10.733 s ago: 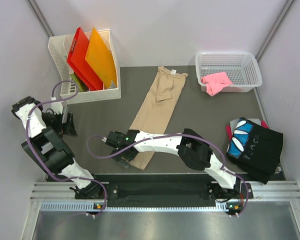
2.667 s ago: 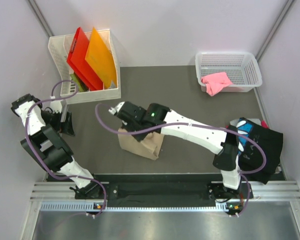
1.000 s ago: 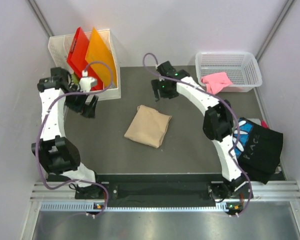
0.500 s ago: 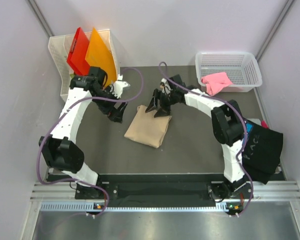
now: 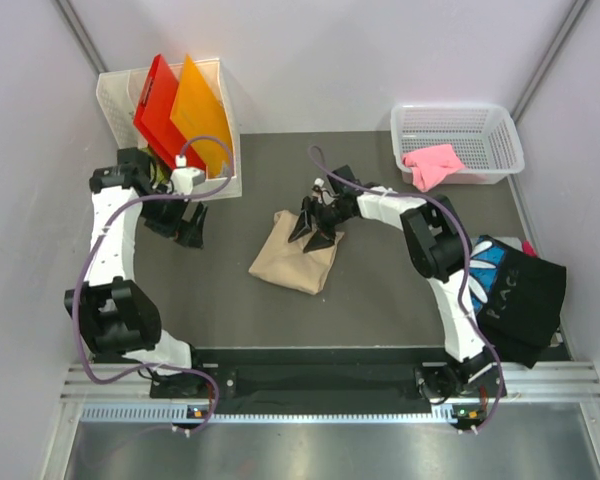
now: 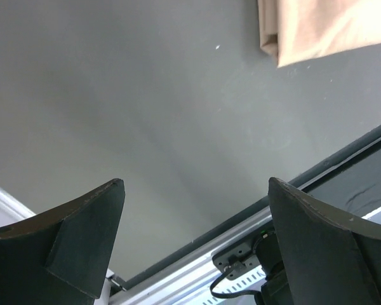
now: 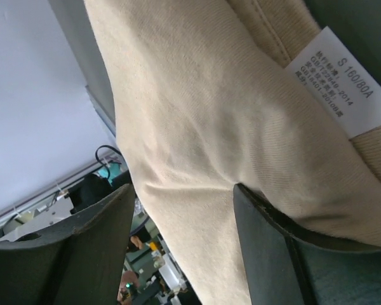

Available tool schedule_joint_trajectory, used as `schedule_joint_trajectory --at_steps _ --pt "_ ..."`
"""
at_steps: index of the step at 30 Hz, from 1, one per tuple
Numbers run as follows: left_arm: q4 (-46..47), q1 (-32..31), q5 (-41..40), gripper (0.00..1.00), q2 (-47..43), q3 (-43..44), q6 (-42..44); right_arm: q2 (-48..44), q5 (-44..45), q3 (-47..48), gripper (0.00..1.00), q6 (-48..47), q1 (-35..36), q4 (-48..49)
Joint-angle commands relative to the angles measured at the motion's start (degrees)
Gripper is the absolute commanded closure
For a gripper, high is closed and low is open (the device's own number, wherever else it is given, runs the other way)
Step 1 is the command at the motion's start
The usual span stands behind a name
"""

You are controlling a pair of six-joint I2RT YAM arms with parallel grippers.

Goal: Fold and stack the t-shirts
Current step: Smooth out wrinkles on the folded tshirt

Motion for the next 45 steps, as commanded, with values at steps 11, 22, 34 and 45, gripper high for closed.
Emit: schedule_joint_trajectory --at_steps 11,22,34,45 --pt "-3.99 6.19 3.45 0.01 -6.64 0.19 3.61 -8.99 8.02 14.32 0.32 -7.13 3.75 -15.91" --pt "-2.23 7.33 1.17 0.01 -8.40 -2.63 3.34 -13.04 -0.32 -4.47 0.34 2.71 13.33 0.43" --pt "-2.49 8.74 -0.50 0.01 -8.05 -2.45 4.58 -6.97 0.20 -11.17 0.36 -1.23 14.13 1.15" --pt "-2.58 9.26 0.03 0.01 -7.43 -1.57 4.84 -4.88 -1.12 18.36 0.33 -2.11 13.16 -10.63"
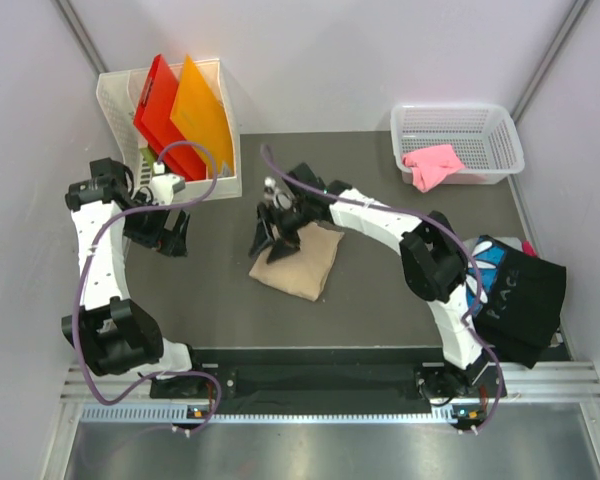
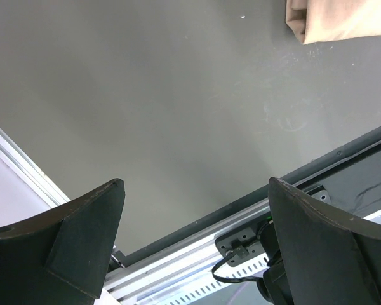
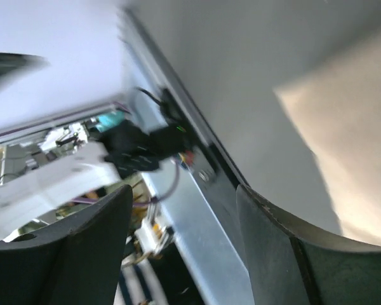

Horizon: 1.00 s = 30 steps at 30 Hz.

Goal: Fold and stack the t-shirts
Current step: Smooth out wrinkles on the folded tshirt

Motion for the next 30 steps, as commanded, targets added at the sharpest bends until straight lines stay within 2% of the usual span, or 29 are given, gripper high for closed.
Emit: schedule_joint_trajectory --at_steps 1,12,17,24,30 --pt "-0.06 0.68 0.70 0.01 -1.03 0.94 1.10 3.00 -0.77 12.22 0.34 -1.39 -0.83 -1.76" --pt "-1.29 2.87 -0.18 0.01 -1.12 1.03 3.39 11.35 -0.15 -1.04 0.36 -3.23 -0.83 6.68" --pt "-1.82 3.05 0.09 0.01 -0.42 1.99 3.21 13.30 0.46 0.45 0.36 -6.40 -0.92 3.52" --pt "-2.17 3.14 0.35 0.01 -0.86 1.21 3.12 5.31 0.90 7.12 0.34 -8.60 -1.71 -1.49" --pt "-2.35 3.05 0.97 0.01 -1.56 0.68 2.95 8.27 -1.03 9.94 0.34 -8.34 -2.41 -0.97"
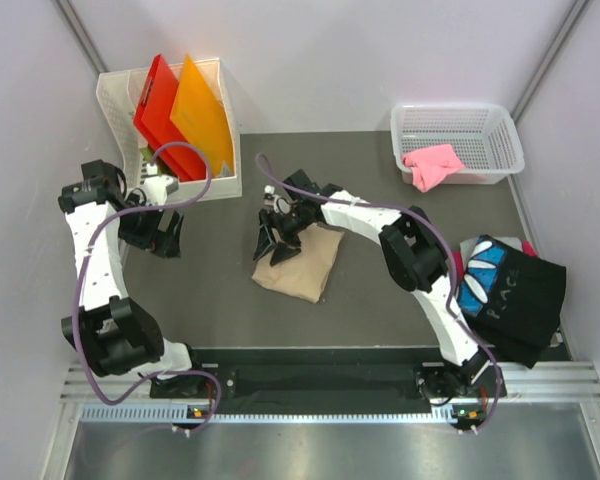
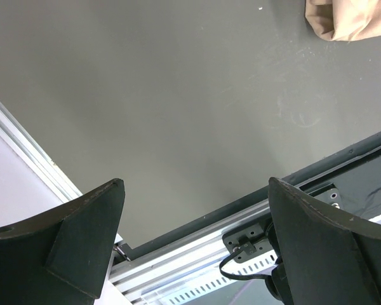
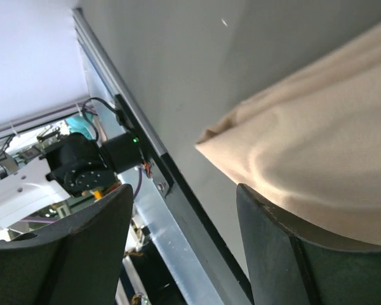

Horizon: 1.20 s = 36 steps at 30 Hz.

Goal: Fold and stack the t-shirts
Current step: Smooth out wrinkles on the folded tshirt

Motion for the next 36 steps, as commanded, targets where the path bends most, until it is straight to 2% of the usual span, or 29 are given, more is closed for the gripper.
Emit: schedule_joint_trajectory --at_steps 1,11,14,16,23,28,32,36 --pt "-2.37 0.49 1.54 0.01 -1.64 0.74 1.07 -1.58 -0.51 2.62 0.34 -1.47 -0.88 0.43" --pt "-5.71 0.49 0.83 0.01 -3.05 1.88 2.91 8.43 -3.23 4.46 0.35 0.28 -4.83 6.49" --pt "-7.03 0.49 0.66 0.01 -3.14 2.76 3.35 8.89 -6.30 6.31 0.35 0.55 -6.33 6.85" --pt "-7.47 0.49 0.74 0.01 -3.05 3.29 3.44 7.67 -7.45 7.19 0.34 0.64 -7.20 6.67" --pt "-9.49 0.41 2.59 0.01 -2.44 7.07 2.21 -5.76 -12.02 4.65 0.30 3.54 -10.10 11.33" --pt "-9.49 -0.21 5.75 0.01 -4.28 7.68 2.04 -12.90 -9.21 -7.80 0.30 -0.58 -17.73 11.51" --pt "-9.41 -5.99 5.14 0.01 -3.41 8.04 -0.68 -13.62 -5.44 -12.93 0.32 -5.42 -23.81 9.67" --pt "-6.42 -18.98 1.28 0.01 -2.00 7.95 -6.13 -10.10 -3.94 -11.89 0.33 -9.46 -26.98 7.03"
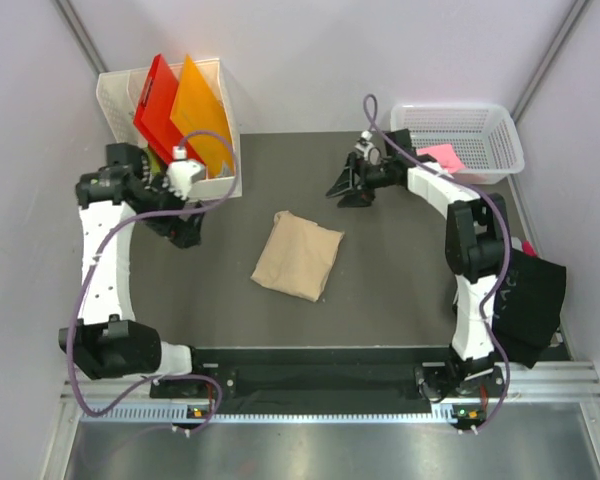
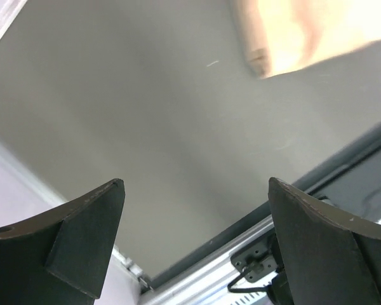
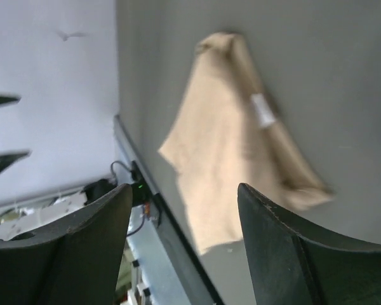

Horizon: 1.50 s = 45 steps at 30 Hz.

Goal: Fold and stack the t-shirts
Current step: Smooth out wrinkles on the folded tshirt, then put the neatly folded tshirt into the corner of the board with the right arm

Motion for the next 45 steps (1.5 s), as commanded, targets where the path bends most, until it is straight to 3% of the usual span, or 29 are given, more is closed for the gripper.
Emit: schedule_joint_trajectory --at_steps 1,8,14,19,25,32,45 --pt "-5.22 -11.62 -0.94 0.01 0.84 2.18 -6.76 5.65 3.12 0.38 0.33 -7.11 -2.26 -2.96" --pt "-0.91 -29.63 -4.80 0.01 7.17 1.48 -10.03 15.16 2.34 9.69 0.33 -9.40 -2.62 -5.35" --pt "4.27 -34.83 -4.36 0.01 13.06 -1.33 -11.44 20.69 0.84 13.39 0.33 -8.70 -2.79 -2.97" --pt "10.69 -37.30 -2.87 0.01 17.45 -2.21 -13.11 25.00 -1.26 16.20 0.34 -10.45 -2.97 -3.85" --pt "23.76 -38.27 -2.26 0.01 20.62 -6.16 -17.85 26.51 -5.92 11.99 0.34 -10.89 -1.57 -2.00" --pt "29.24 -39.76 -1.82 0.01 27.56 -7.30 -20.58 25.01 -6.37 4.00 0.34 -12.65 2.21 -1.04" --pt "34.08 -40.47 -1.73 0.01 26.51 -13.20 -22.42 23.16 -7.16 0.47 0.35 -12.39 7.49 -1.30"
